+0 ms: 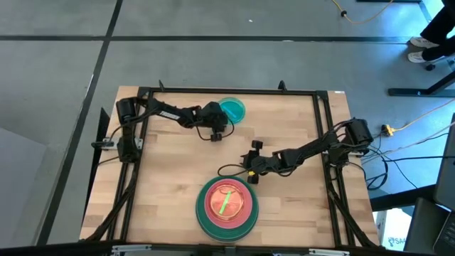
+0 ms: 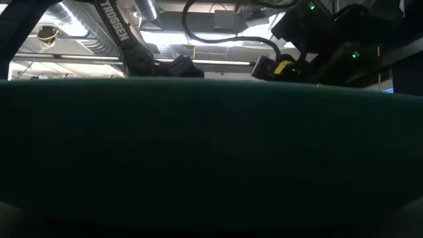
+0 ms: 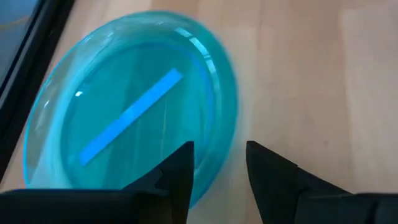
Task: Stack plastic plates
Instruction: Stack the blue transparent plate on the green transparent plate
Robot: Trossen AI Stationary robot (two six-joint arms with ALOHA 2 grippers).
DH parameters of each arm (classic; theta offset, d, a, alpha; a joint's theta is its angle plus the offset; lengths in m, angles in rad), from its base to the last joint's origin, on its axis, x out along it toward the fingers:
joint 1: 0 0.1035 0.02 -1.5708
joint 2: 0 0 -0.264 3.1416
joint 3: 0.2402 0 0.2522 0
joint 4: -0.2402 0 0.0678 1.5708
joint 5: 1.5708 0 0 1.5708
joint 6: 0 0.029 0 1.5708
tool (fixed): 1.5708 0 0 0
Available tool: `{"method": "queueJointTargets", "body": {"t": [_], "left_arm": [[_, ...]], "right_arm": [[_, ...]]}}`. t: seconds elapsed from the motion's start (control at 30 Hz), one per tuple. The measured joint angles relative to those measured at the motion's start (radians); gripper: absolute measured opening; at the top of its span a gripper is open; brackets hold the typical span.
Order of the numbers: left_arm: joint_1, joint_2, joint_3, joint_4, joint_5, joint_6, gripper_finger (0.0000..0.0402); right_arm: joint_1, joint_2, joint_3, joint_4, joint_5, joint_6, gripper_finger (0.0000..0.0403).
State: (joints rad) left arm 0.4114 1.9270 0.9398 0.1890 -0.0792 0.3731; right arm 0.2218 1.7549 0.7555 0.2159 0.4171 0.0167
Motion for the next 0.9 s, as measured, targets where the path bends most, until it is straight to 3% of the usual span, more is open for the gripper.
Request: {"method": "queueJointTargets", "body": {"t": [0.17,0.53,0.9], "left_arm": [[0.038,-0.001,0.0,-0.03,0.07,-0.015,0.0117],[0.12,-0.002,0.0,-0.044,0.197,-0.022,0.0008],[0.086,-0.06,-0.002,-0.062,0.175,-0.078,0.0001]], "right_arm": [[0.0,0.0,0.0,0.009,0.0,0.0,0.0128],[0.0,0.0,0.0,0.019,-0.008,0.0,0.0128],[0.007,0.0,0.003,0.019,-0.007,0.0,0.0128]]}}
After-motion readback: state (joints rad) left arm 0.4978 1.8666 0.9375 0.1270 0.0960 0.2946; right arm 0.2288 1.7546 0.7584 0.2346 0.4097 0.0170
